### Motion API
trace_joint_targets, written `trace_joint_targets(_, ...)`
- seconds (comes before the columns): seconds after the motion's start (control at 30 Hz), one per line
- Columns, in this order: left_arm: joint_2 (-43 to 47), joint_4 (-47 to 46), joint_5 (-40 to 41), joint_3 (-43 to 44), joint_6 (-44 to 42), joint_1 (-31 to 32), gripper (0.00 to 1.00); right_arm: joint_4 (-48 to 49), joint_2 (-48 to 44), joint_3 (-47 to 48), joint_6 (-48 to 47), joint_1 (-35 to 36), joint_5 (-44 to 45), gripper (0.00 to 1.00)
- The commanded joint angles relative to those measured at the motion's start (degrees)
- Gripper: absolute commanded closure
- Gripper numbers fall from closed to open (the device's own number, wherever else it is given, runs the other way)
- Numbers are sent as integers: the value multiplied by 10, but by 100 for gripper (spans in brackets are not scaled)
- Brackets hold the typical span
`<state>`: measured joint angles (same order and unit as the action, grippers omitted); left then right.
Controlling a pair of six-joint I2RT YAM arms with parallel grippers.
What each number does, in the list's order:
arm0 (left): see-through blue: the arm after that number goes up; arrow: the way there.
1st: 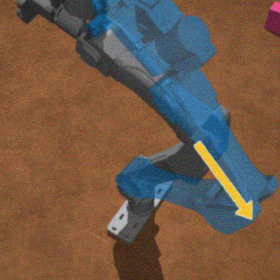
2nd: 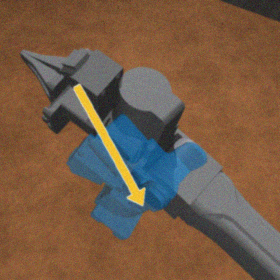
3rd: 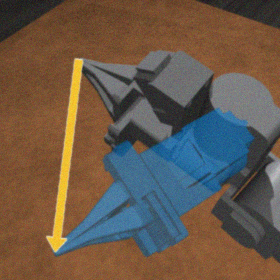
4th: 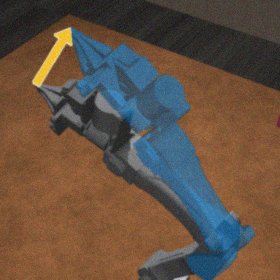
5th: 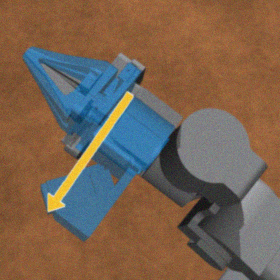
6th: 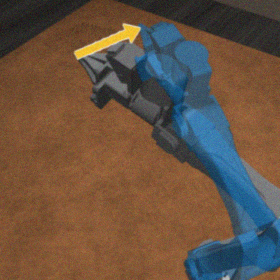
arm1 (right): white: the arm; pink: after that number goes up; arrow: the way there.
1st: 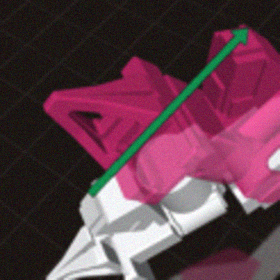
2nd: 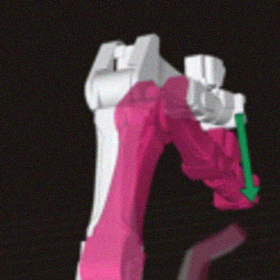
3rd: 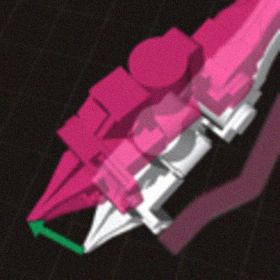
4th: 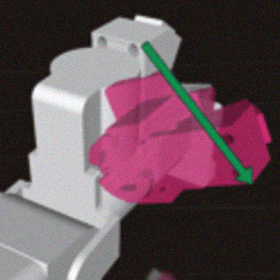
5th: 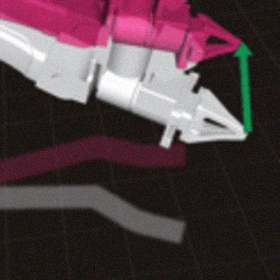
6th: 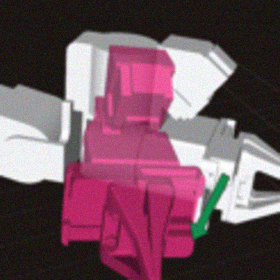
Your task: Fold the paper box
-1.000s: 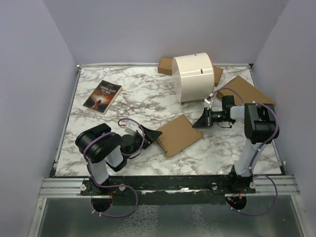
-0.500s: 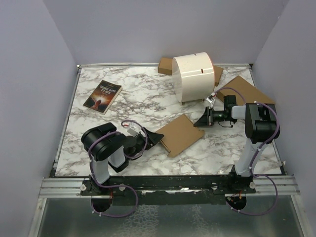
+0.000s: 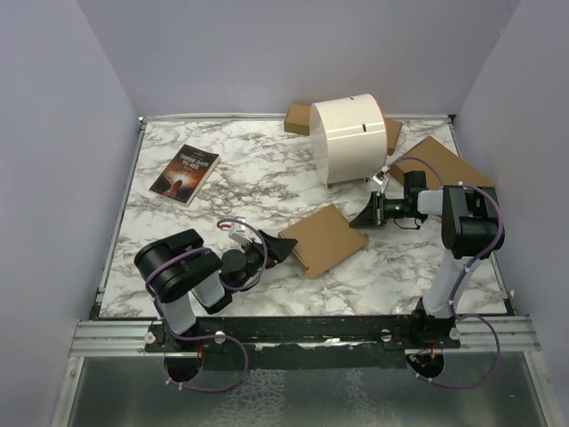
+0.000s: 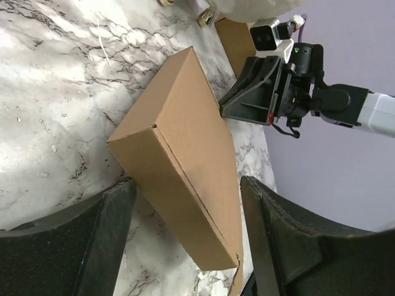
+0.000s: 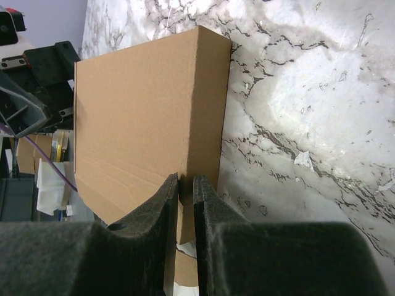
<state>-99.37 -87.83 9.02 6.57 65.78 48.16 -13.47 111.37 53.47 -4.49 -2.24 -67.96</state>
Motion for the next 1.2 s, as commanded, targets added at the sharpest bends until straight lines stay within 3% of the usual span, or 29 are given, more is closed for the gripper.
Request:
trace_joint_targets(0.0,-5,-125,40,-5,18,11,28,1,20,5,-25,8,14,87)
trace_joint_targets(0.5,-89,-138,173,-17,136,60,28,0,21,5,-16,9,33,87)
trace_joint_targets(0.73,-76,-71,266,-23,194,110,28,1,22,6,-6,8,56,87)
trace_joint_targets(0.97,-78,-38,289,-17,221,130,27,4,22,3,5,-1,70,89)
trace_joint_targets(1.17,-110,-67,282,-12,225,130,27,9,22,-1,11,-9,69,90)
